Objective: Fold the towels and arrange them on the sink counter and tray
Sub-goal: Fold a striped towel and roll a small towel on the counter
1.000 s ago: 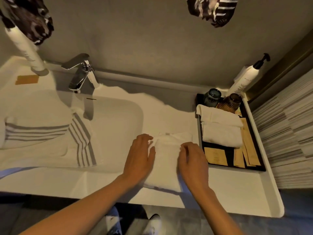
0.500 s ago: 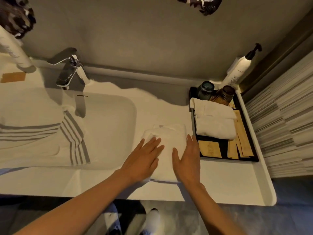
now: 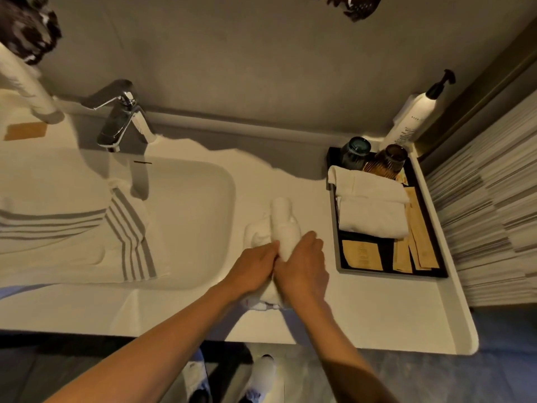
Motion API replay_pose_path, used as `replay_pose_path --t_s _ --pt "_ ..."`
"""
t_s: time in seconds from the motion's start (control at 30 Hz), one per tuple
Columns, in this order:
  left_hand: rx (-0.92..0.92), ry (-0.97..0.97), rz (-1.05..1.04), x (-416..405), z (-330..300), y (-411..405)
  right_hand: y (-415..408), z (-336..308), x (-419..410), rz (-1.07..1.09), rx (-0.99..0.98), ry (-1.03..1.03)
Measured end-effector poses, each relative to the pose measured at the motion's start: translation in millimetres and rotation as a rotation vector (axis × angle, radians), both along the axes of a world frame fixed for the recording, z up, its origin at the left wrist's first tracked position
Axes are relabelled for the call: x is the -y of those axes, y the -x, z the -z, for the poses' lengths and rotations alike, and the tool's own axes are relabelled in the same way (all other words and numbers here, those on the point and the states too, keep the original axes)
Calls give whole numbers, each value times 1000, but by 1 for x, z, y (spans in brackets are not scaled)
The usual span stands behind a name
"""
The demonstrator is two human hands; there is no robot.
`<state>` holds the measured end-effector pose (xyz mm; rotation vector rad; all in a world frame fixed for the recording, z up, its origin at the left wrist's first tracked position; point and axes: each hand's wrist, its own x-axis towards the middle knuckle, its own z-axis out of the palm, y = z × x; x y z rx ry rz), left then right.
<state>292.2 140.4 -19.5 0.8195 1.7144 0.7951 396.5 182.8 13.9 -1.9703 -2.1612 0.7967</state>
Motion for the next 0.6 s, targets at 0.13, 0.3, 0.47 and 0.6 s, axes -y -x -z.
replay_pose_path --t_s 0.13,0.3,0.47,0.6 --pt "483 123 -215 -14 6 17 14 0 40 -210 122 -241" --pt "321 181 -97 -20 -5 39 10 20 60 -385 309 -234" --pt "-513 232 81 -11 -3 52 28 21 83 -532 420 -89" --pt "-554 277 72 -9 8 50 35 3 95 -693 262 -66"
